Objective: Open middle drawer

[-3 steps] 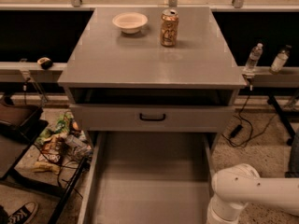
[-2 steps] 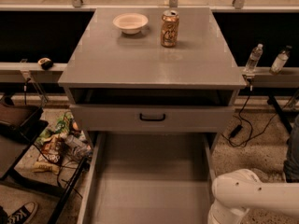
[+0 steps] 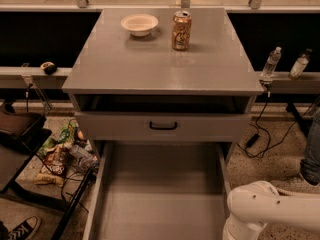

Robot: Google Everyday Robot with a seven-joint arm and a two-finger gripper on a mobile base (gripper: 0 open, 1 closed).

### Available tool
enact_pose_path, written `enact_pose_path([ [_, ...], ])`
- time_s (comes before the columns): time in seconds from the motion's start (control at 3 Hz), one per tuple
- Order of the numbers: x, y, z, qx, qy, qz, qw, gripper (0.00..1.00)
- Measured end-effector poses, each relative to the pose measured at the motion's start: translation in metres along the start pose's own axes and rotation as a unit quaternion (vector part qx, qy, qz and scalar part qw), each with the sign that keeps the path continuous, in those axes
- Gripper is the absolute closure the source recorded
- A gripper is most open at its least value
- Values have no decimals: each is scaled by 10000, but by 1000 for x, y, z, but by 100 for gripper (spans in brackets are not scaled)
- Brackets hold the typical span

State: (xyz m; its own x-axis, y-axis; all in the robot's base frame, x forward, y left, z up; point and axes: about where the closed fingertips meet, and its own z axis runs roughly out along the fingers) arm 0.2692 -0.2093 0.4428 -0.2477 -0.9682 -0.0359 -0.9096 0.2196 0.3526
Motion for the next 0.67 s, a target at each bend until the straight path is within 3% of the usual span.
enact_pose_path([
  [0.33,0,0,0,0,0,0,10000,14],
  [0.67,3,1,-5,19,50,60,10000,0],
])
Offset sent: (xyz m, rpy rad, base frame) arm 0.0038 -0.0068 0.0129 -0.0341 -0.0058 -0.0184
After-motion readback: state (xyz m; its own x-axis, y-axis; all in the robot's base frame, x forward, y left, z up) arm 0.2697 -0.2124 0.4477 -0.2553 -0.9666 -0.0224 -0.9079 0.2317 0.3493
